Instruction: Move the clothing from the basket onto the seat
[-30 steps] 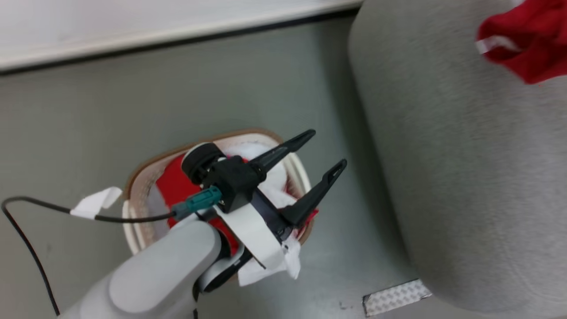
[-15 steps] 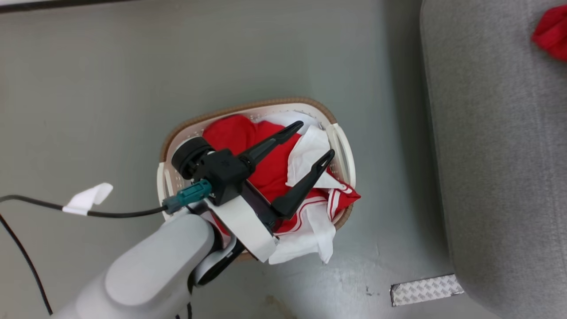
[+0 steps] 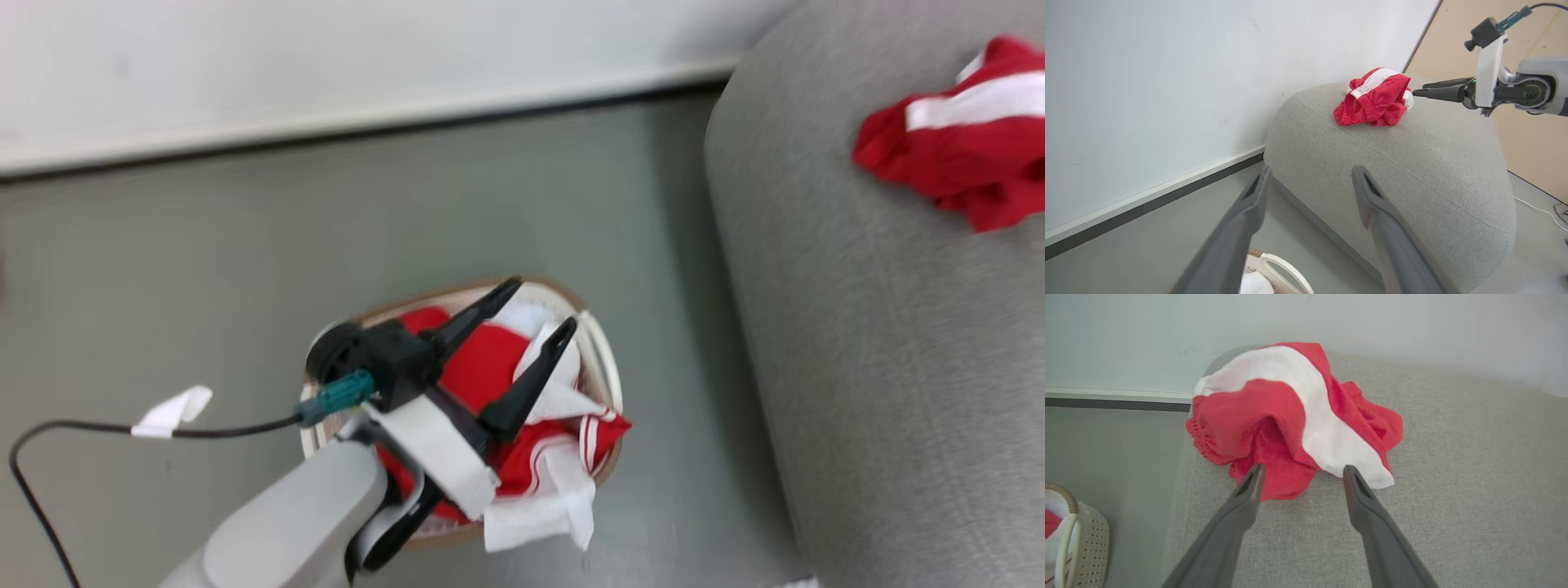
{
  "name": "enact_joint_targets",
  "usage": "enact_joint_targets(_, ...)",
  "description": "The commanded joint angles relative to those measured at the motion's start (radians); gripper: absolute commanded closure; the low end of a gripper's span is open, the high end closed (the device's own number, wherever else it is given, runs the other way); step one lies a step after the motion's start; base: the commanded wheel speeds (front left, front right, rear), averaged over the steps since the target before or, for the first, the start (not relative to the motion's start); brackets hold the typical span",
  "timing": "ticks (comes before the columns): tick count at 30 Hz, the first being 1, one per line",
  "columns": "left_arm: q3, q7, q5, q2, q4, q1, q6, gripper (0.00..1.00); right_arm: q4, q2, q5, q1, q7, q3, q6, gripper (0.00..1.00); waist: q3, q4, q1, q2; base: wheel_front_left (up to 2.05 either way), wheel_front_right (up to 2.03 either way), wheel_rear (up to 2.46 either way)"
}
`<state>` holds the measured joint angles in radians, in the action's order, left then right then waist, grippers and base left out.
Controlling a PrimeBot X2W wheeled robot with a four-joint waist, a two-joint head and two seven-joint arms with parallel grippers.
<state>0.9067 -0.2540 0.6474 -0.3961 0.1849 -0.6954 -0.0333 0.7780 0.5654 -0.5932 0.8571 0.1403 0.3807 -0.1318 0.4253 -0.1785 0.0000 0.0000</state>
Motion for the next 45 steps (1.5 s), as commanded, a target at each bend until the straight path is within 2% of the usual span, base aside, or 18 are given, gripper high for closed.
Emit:
enact_joint_targets(1, -0.006, -0.004, 0.01, -0.004, 0.005, 0.024, 0.003, 0.0, -0.018, 0.015, -0.009, -0.025, -0.002, 0.013, 0.002, 0.0, -0.075, -0.016, 0.0, 0.0, 0.0, 0.0, 0.0)
enact_joint_targets(8, -0.073, -0.01, 0.041, -0.002, 0.023, 0.117, 0.044, 0.0, -0.191, 0.055, -0.059, -0.108, -0.061, 0.064, 0.002, 0.0, -0.233, -0.007, 0.0, 0.0, 0.0, 0.0, 0.0)
enact_joint_targets(13, -0.166, -0.01, 0.036, -0.004, 0.013, 0.195, 0.08, 0.0, -0.311, 0.048, -0.033, -0.18, -0.116, 0.063, 0.002, 0.0, -0.322, 0.016, 0.0, 0.0, 0.0, 0.0, 0.0)
enact_joint_targets(19, -0.284, -0.01, 0.003, -0.007, 0.007, 0.305, 0.114, 0.0, -0.411, -0.029, -0.001, -0.31, -0.203, -0.021, 0.002, 0.0, -0.405, 0.055, 0.0, 0.0, 0.0, 0.0, 0.0)
enact_joint_targets(25, -0.42, -0.01, -0.033, -0.02, -0.015, 0.425, 0.156, 0.0, -0.488, -0.145, 0.052, -0.469, -0.262, -0.145, 0.002, 0.0, -0.439, 0.087, 0.0, 0.0, 0.0, 0.0, 0.0)
enact_joint_targets(30, -0.543, -0.011, -0.071, 0.009, -0.041, 0.526, 0.189, 0.0, -0.533, -0.236, 0.1, -0.601, -0.312, -0.218, 0.002, 0.0, -0.457, 0.114, 0.0, 0.0, 0.0, 0.0, 0.0)
enact_joint_targets(37, -0.689, -0.011, -0.188, 0.101, -0.065, 0.648, 0.171, 0.0, -0.572, -0.316, 0.135, -0.737, -0.386, -0.229, 0.002, 0.0, -0.47, 0.148, 0.0, 0.0, 0.0, 0.0, 0.0)
enact_joint_targets(45, -0.816, -0.011, -0.315, 0.212, -0.068, 0.76, 0.089, 0.0, -0.544, -0.397, 0.164, -0.818, -0.406, -0.187, 0.002, 0.0, -0.471, 0.157, 0.0, 0.0, 0.0, 0.0, 0.0)
